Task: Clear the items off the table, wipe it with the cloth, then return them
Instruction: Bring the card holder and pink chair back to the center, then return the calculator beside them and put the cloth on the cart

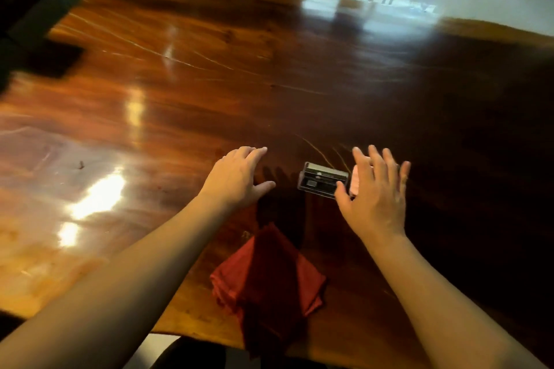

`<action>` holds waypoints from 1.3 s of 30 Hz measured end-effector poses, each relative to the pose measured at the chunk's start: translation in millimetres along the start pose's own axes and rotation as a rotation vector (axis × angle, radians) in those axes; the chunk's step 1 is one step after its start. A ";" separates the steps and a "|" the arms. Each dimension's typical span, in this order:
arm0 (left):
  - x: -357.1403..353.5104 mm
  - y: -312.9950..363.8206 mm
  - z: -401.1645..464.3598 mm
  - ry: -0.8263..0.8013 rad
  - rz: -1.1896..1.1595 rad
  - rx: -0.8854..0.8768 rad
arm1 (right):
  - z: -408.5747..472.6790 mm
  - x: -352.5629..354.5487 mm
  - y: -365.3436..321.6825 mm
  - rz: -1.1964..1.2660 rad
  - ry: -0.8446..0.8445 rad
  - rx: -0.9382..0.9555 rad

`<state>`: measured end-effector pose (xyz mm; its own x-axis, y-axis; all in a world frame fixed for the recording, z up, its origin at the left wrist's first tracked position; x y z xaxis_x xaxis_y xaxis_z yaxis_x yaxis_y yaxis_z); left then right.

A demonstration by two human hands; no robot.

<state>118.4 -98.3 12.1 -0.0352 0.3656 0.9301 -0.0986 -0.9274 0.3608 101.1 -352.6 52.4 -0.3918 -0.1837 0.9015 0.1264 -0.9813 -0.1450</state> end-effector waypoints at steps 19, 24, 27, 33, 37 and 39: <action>151.8 -304.8 -184.2 0.296 0.032 0.601 | -16.7 -74.2 -338.0 0.337 -0.396 0.388; 181.7 -367.3 -251.8 0.359 0.057 0.783 | -40.0 -86.2 -429.4 0.391 -0.513 0.502; 195.8 -397.6 -287.0 0.404 0.104 0.875 | -58.4 -86.8 -480.1 0.423 -0.536 0.592; 205.9 -448.0 -333.7 0.441 0.171 1.064 | -90.8 -91.0 -563.7 0.427 -0.531 0.728; 195.0 -476.5 -342.4 0.375 0.141 1.187 | -108.4 -96.4 -601.0 0.408 -0.509 0.782; 189.5 -484.6 -338.4 0.338 0.148 1.199 | -114.7 -99.0 -613.3 0.398 -0.494 0.807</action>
<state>-177.0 447.2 -9.8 -0.2388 0.0897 0.9669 0.8871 -0.3847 0.2548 -42.1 260.9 5.4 0.2080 -0.2642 0.9418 0.8120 -0.4901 -0.3169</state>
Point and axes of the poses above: each hand's wrist, its own z-axis towards the middle knuckle, its own x-axis out of the back of the hand, y = z × x, the point moved 7 cm from there along z, towards the middle knuckle, and after that the axes turned 12 degrees about y, right-handed, at the moved point
